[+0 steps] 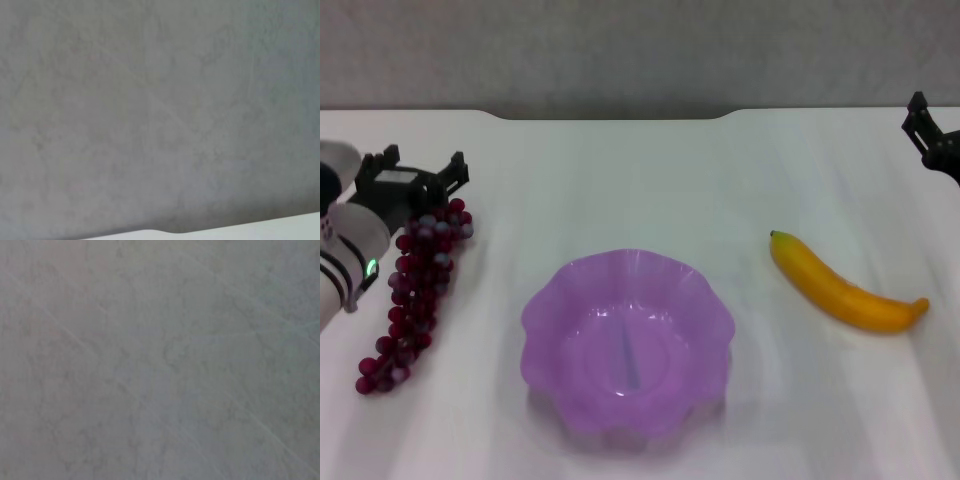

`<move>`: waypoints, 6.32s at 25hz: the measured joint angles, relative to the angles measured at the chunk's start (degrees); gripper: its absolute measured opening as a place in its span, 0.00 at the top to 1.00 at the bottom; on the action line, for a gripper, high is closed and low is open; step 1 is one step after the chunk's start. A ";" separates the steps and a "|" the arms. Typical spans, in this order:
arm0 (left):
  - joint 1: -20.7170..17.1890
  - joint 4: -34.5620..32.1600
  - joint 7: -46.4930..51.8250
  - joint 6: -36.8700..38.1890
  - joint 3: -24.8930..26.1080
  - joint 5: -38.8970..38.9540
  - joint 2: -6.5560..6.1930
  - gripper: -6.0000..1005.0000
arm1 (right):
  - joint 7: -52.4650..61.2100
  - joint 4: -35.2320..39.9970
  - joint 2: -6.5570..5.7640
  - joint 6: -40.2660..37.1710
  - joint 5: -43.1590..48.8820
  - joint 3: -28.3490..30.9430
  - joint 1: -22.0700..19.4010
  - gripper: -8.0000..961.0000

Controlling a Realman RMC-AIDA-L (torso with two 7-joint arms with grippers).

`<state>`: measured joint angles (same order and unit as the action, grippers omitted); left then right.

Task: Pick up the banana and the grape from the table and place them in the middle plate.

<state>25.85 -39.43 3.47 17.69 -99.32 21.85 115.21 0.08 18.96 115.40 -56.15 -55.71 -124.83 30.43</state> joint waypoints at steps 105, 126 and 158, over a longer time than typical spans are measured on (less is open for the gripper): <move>7.07 6.91 -10.07 -27.62 9.95 3.58 1.42 0.58 | -0.23 1.33 0.08 -2.43 0.08 -1.55 -0.57 0.11; 6.23 4.14 -9.98 -26.90 7.30 3.70 1.53 0.63 | -0.35 1.04 0.10 -2.49 0.70 -1.55 -0.54 0.11; -6.67 -20.01 -9.26 -25.54 3.90 3.34 1.16 0.67 | -0.34 0.73 0.08 -2.47 0.70 -1.54 -0.88 0.12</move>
<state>19.18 -59.44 -5.79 -7.86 -95.42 25.19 116.37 -0.26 19.68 115.49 -58.62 -55.01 -126.38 29.54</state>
